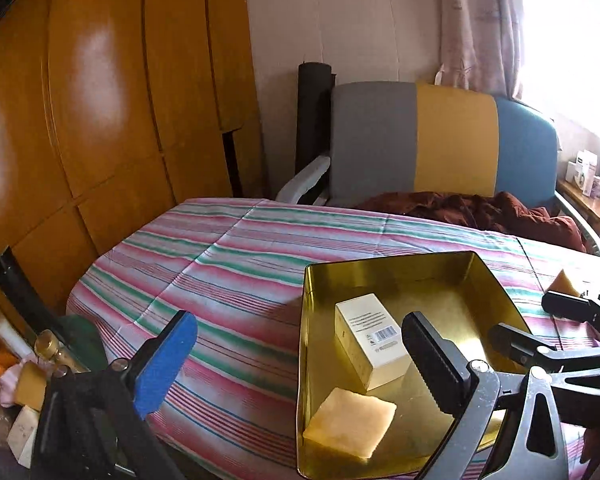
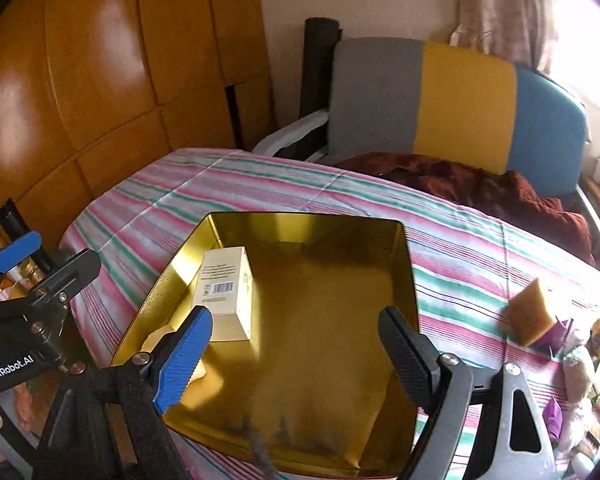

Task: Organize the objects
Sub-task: 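Carry the yellow sponge and white box into the gold tray and release both, then move both tools back to the items and grasp the purple sachet with the left tool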

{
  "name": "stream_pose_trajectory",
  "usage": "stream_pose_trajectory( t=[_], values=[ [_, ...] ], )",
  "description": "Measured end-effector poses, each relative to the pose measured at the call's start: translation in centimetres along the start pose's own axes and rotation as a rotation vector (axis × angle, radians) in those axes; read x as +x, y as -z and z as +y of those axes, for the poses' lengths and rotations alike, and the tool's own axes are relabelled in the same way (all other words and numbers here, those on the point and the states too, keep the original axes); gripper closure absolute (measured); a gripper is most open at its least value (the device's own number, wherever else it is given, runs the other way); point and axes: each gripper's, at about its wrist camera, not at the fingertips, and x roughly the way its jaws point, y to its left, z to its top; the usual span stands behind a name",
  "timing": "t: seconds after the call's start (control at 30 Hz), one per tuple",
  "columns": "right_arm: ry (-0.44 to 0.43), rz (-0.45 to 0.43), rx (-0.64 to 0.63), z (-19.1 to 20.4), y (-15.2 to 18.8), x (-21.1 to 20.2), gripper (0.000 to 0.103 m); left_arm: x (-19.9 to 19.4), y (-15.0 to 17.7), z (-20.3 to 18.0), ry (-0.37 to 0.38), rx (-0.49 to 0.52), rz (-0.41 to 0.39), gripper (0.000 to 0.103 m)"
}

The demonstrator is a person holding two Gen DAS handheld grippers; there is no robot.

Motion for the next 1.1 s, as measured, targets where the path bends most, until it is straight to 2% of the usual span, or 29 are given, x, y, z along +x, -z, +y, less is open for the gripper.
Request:
stream_pose_trajectory(
  t=[0.3,0.8,0.93,1.1],
  values=[
    [0.033,-0.053,0.061,-2.1,0.5,-1.8,0.016,-1.5,-0.2,-1.8,-0.010,0.051,-0.017,0.000],
    [0.094,-0.075,0.126,-5.7,1.9,-3.3,0.016,-2.6,-0.1,-4.9,0.041,0.131,-0.014,0.000],
    [0.129,-0.065,0.158,-7.7,2.8,-3.7,0.016,-2.3,-0.1,-6.2,0.090,0.150,0.001,0.000],
    [0.209,-0.042,0.220,-11.5,4.3,-4.4,0.016,-1.9,-0.2,-8.2,0.222,0.163,0.032,0.000]
  ],
)
